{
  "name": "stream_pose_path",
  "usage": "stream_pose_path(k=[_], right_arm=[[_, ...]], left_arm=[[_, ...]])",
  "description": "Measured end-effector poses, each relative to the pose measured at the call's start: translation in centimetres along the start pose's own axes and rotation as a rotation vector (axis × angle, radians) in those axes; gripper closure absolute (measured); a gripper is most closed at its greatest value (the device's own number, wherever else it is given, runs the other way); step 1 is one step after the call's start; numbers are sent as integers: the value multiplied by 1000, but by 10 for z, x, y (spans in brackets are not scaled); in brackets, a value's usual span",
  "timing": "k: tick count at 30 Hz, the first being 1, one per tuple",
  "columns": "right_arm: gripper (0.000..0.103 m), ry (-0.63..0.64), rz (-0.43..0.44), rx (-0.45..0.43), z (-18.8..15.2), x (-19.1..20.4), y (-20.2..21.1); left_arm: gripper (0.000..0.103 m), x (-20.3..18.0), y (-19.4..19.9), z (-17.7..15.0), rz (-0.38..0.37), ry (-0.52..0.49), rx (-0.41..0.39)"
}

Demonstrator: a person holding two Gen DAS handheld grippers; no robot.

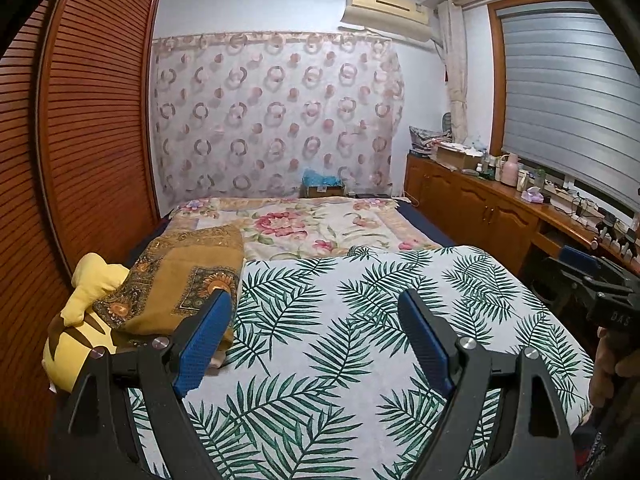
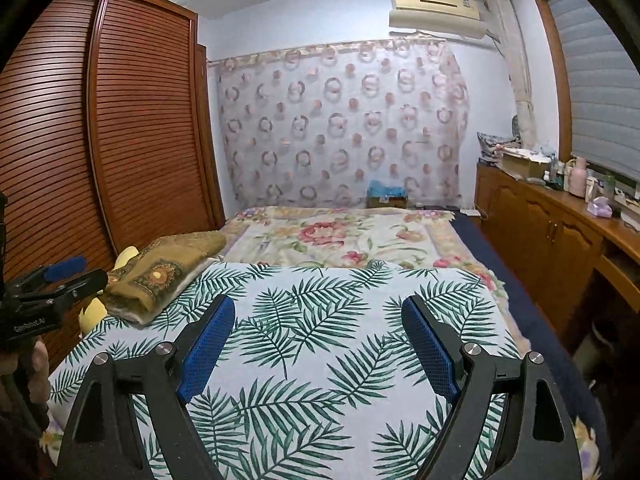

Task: Fold small clothes

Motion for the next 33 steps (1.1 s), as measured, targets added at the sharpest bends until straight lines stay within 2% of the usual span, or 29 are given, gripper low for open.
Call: stream_pose_path(k=[33], right_arm=[[17,4,9,3,2,-9,6]], left_arm=[[17,2,4,0,9,-4,-10]])
Point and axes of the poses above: each gripper's, at about its wrist camera, not at the fingertips, and y roughly against the way its jaws point, x to its left, z to its top, the point moved 7 cm from there along -y, roughly the way its jaws point, and after that the axes turned 13 degrees about z, right-handed, at the moved point
